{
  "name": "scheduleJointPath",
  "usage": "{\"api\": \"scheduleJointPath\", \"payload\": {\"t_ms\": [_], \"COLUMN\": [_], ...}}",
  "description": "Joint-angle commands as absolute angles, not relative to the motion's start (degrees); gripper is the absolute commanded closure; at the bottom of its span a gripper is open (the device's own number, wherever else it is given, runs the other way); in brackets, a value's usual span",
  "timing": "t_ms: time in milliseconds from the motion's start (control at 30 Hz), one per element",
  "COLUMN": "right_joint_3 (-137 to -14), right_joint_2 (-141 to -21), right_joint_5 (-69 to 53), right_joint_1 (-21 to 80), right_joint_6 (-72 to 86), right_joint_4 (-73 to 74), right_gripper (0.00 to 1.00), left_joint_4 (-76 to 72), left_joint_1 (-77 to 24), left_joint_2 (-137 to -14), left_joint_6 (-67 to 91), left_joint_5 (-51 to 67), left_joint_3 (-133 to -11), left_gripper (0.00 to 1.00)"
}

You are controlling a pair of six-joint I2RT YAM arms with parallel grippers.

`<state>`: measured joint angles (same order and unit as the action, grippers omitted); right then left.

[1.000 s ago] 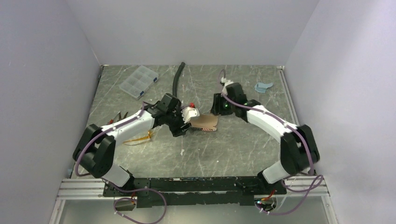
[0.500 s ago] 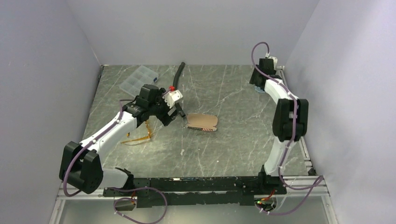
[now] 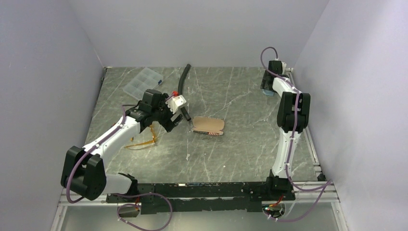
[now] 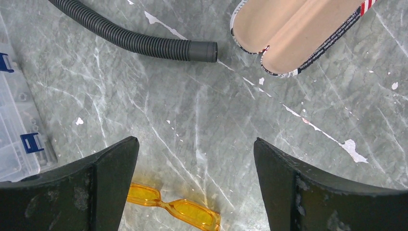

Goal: Organize the sunglasses

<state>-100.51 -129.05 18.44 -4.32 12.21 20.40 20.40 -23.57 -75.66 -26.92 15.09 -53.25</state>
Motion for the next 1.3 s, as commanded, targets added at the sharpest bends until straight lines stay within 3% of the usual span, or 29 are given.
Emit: {"api": "scheduleJointPath", "payload": {"t_ms": [0,167,233,500,700,900,1033,1267], "right_joint_3": [-103.0,-105.2,-104.5,-102.3,-95.7,-80.0,-72.1,-65.3], "right_joint_2": [-129.4,-131.4,-131.3,-131.2,-124.1,-108.5,-95.9,-77.6], "right_joint_5": [20.2,17.7,15.6,13.9,13.4,13.3,17.7,8.9], "right_joint_1": [-4.9,-5.5,-5.6,-5.8,-5.1,-0.5,6.0,17.3], "right_joint_6": [11.1,9.7,8.3,3.5,5.5,9.7,11.3,13.8], "right_joint_4": [18.8,18.8,17.5,15.7,14.9,12.6,15.8,23.1], "right_gripper": [0.28,0.34,0.41,1.0,1.0,1.0,1.0,1.0], "left_joint_4": [19.9,20.1,20.3,20.6,20.9,22.2,24.3,29.3], "left_joint_1": [-23.5,-23.5,-23.5,-23.5,-23.4,-22.1,-19.7,-17.1], "left_joint_2": [-74.7,-75.4,-75.8,-76.0,-75.5,-74.1,-73.7,-72.0], "left_joint_6": [-27.9,-28.2,-28.2,-28.2,-28.0,-27.1,-26.1,-27.5], "left_joint_5": [17.3,17.6,17.5,17.4,17.9,21.0,23.2,29.8], "left_joint_3": [-53.7,-53.9,-54.1,-54.4,-54.7,-55.3,-56.8,-58.9], "left_gripper": [0.06,0.06,0.06,0.06,0.06,0.06,0.06,0.07]}}
